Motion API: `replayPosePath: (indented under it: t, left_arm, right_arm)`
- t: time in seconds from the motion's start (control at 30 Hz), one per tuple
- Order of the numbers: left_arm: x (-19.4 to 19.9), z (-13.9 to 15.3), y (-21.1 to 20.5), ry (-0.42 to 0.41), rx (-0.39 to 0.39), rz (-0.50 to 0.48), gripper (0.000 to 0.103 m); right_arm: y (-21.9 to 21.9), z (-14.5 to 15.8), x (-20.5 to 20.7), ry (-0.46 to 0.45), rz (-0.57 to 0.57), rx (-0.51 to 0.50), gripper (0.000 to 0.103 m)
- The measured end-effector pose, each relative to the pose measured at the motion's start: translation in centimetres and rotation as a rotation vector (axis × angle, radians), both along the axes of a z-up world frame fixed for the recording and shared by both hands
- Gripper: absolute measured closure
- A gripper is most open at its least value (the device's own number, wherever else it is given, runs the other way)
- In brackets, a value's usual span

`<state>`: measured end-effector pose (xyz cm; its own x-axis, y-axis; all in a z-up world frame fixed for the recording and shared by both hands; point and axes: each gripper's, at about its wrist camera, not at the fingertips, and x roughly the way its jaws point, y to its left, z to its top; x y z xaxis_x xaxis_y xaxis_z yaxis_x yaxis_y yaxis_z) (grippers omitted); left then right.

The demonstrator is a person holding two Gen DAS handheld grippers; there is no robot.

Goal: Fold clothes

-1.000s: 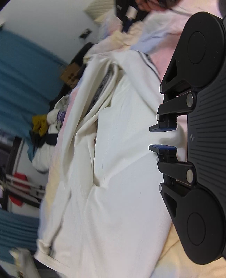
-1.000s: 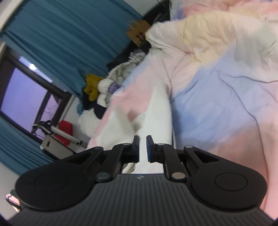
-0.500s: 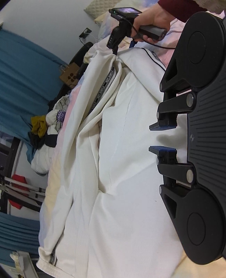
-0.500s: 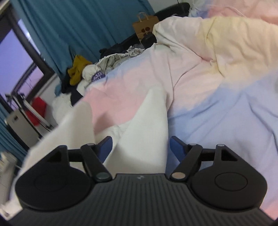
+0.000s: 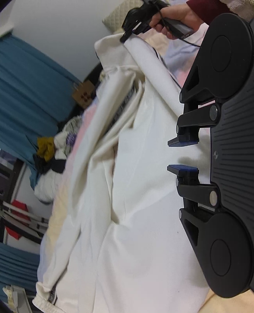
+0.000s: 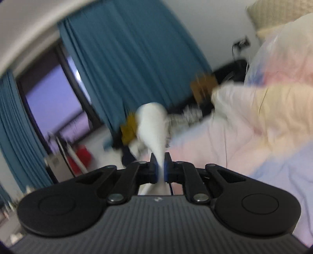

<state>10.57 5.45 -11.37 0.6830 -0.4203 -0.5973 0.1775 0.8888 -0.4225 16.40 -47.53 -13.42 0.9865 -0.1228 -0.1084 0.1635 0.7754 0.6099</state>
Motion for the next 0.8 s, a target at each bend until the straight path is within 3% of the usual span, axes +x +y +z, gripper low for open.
replayPosePath:
  t: [0.03,0.1,0.23,0.3,0.4,0.57,0.63,0.7,0.8]
  left_arm:
    - [-0.2,0.3,-0.1,-0.01,-0.002,-0.008,0.083]
    - [-0.7,0.6,-0.3,-0.026,0.009,-0.02,0.083]
    - [-1.3,0.9,-0.9,-0.038,0.036,-0.045,0.083]
    - [-1.6,0.9,-0.9,-0.035,0.049,-0.049,0.083]
    - [-2.0,1.1,-0.7,-0.025,0.044,-0.043,0.078]
    - [-2.9,1.5,0.8,0.003,0.041,0.025,0.07]
    - [-3.0,1.6,1.2,0.019,0.057,0.058,0.068]
    - [-2.8,1.7,1.5,0.024,0.058,0.076,0.066]
    - [-2.4,1.7,1.5,0.022,0.081,0.095,0.062]
  right_arm:
    - [-0.6,0.2,-1.4,-0.025,-0.035,0.034,0.094]
    - [-2.6,-0.6,-4.1,0.017,-0.15,0.137,0.094]
    - [-6.2,-4.5,-7.4,0.3,-0.321,0.297,0.094]
    - [-7.7,-6.9,-8.7,0.375,-0.343,0.426,0.094]
    - [-8.6,-8.1,-9.5,0.389,-0.344,0.502,0.092]
    - [-8.0,-8.0,-8.7,0.355,-0.268,0.499,0.088]
    - [-7.7,-8.6,-8.1,0.367,-0.248,0.501,0.062]
    - [-7.7,-9.3,-7.6,0.384,-0.235,0.518,0.042]
    - [-7.8,-10.5,-7.1,0.398,-0.236,0.561,0.033]
